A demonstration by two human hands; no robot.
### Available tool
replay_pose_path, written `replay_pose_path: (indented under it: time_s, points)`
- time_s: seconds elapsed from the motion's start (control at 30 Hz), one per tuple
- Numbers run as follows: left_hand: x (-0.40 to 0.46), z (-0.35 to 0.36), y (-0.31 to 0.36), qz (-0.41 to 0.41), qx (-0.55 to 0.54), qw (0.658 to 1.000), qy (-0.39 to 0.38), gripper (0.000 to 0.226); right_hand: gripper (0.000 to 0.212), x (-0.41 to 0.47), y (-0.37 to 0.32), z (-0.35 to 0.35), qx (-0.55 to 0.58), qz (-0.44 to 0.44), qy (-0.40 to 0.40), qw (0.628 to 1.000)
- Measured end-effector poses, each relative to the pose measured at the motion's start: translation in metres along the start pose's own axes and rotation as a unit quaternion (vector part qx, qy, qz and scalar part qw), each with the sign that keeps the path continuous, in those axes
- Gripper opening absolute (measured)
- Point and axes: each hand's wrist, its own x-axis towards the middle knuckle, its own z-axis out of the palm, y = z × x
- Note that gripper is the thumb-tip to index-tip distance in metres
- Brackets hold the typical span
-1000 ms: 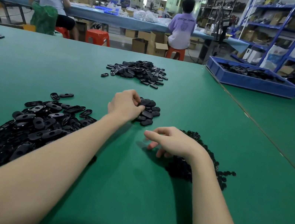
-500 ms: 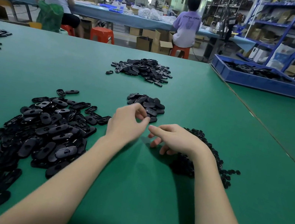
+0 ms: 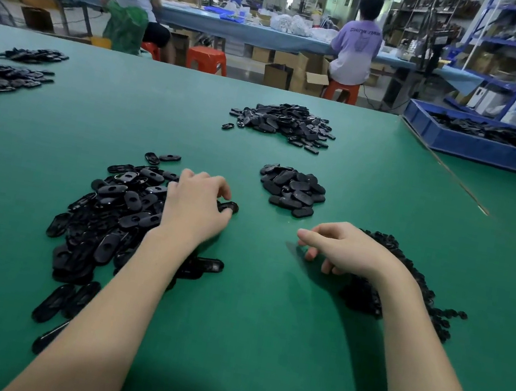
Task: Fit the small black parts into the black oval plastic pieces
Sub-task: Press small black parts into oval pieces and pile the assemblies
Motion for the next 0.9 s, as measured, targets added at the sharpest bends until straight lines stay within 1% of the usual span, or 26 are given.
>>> replay_pose_path:
  time_s: [0.1, 0.23, 0.3, 0.4, 0.53, 0.6, 0.7, 0.77, 0.8, 0.87, 0.9]
  points:
    - [0.002, -0.001, -0.011, -0.025, 0.025, 0.999, -0.026, 0.031, 0.032, 0.001, 0.0, 0.001, -0.008, -0.002, 0.006, 1.0]
    - [0.002, -0.001, -0.016, -0.034, 0.002, 0.999, -0.037, 0.024, 0.032, 0.0, -0.001, 0.002, -0.016, -0.003, 0.011, 1.0]
    - [0.001, -0.002, -0.016, -0.032, -0.007, 0.999, -0.028, 0.022, 0.032, 0.0, 0.0, 0.002, -0.014, -0.001, 0.011, 1.0]
    - [0.002, -0.005, -0.018, -0.052, -0.069, 0.996, -0.007, 0.018, 0.032, 0.0, 0.0, 0.002, -0.014, 0.001, 0.012, 1.0]
    - [0.005, -0.005, -0.018, -0.068, -0.179, 0.981, 0.008, 0.014, 0.032, -0.001, -0.002, 0.002, -0.022, 0.003, 0.01, 1.0]
    - [0.003, -0.004, -0.011, -0.06, -0.226, 0.972, 0.006, 0.015, 0.032, -0.002, -0.002, 0.002, -0.026, 0.004, 0.008, 1.0]
    - [-0.001, -0.001, 0.008, -0.015, -0.235, 0.972, 0.004, 0.013, 0.029, -0.003, -0.003, 0.001, -0.028, 0.0, 0.01, 1.0]
    - [-0.006, -0.001, 0.026, 0.026, -0.242, 0.97, -0.003, 0.01, 0.021, -0.005, -0.004, 0.001, -0.004, -0.018, 0.021, 1.0]
    - [-0.009, 0.0, 0.034, 0.039, -0.256, 0.966, -0.015, 0.009, 0.018, -0.006, -0.005, 0.001, 0.03, -0.033, 0.032, 0.998]
    - [-0.016, 0.001, 0.049, 0.036, -0.297, 0.953, -0.057, 0.009, 0.017, -0.009, -0.006, -0.001, 0.11, -0.068, 0.055, 0.99]
    - [-0.018, 0.002, 0.054, 0.022, -0.323, 0.942, -0.09, 0.009, 0.016, -0.01, -0.007, -0.003, 0.131, -0.083, 0.069, 0.985]
